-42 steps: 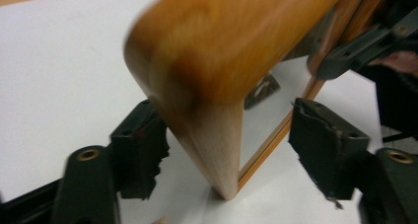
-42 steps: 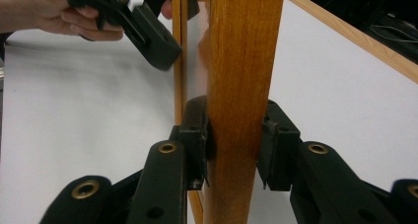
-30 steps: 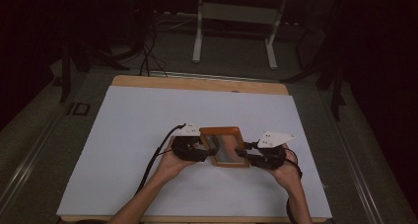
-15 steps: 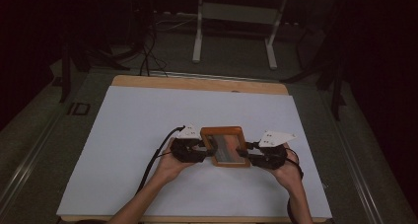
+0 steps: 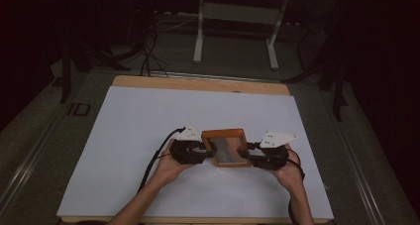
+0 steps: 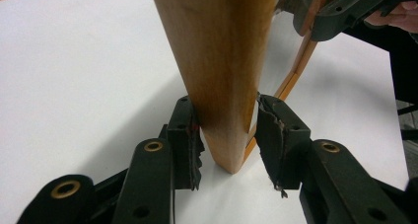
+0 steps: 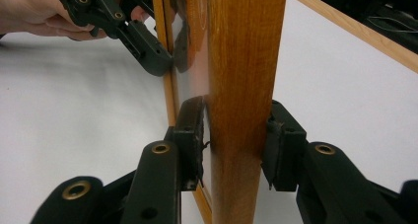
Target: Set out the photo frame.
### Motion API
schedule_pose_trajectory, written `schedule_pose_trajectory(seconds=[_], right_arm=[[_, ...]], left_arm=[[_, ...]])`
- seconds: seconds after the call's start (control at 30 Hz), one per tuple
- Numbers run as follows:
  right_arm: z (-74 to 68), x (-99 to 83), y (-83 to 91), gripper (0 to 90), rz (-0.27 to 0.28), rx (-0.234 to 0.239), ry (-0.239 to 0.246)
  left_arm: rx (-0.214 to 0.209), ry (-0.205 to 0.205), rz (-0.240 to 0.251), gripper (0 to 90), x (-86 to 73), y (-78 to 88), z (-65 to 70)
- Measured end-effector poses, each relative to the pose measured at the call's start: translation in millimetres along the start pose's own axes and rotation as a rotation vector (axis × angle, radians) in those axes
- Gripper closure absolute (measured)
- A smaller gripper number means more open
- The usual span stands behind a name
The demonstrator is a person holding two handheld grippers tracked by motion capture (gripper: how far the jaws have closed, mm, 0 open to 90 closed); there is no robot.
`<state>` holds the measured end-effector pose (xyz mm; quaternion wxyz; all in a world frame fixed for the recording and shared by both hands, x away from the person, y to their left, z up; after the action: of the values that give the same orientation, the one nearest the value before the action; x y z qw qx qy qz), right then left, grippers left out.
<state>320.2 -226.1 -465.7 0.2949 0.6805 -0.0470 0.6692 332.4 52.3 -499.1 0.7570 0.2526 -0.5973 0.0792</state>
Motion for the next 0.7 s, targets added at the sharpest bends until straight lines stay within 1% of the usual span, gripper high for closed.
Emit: schedule_pose_trajectory(seconds=[0.13, 0.23, 0.43, 0.6, 0.7], right_arm=[[-1.3, 0.1, -2.6, 63.3, 0.001, -0.001, 0.0], [-3.1, 0.4, -7.0, 62.8, -0.006, 0.0, 0.01], [-6.3, 1.4, -14.2, 62.1, -0.009, -0.009, 0.014], [-7.7, 3.2, -16.6, 61.9, 0.001, -0.015, 0.016], [-8.8, 4.8, -17.0, 61.8, 0.012, -0.014, 0.014]], left_arm=[[0.026, -0.018, -0.017, 62.3, 2.3, 3.3, 2.1], [0.042, -0.032, -0.025, 62.4, 3.9, 7.8, 2.3], [0.057, -0.036, -0.024, 62.3, 5.7, 14.3, 0.9], [0.066, -0.034, -0.018, 62.3, 7.7, 18.0, 1.3], [0.072, -0.04, -0.014, 62.3, 10.6, 21.5, 2.1]])
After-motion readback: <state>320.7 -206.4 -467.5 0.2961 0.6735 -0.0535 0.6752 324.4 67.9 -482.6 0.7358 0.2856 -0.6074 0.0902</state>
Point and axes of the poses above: each handheld gripper's, and its own axes: y roughly backward along the jaws, x roughly out of its top, z roughly to its right, the point moved 1 cm from there along -y, roughly forward along the jaws, and after that the axes turned 13 degrees about z, right-handed, at the moved point
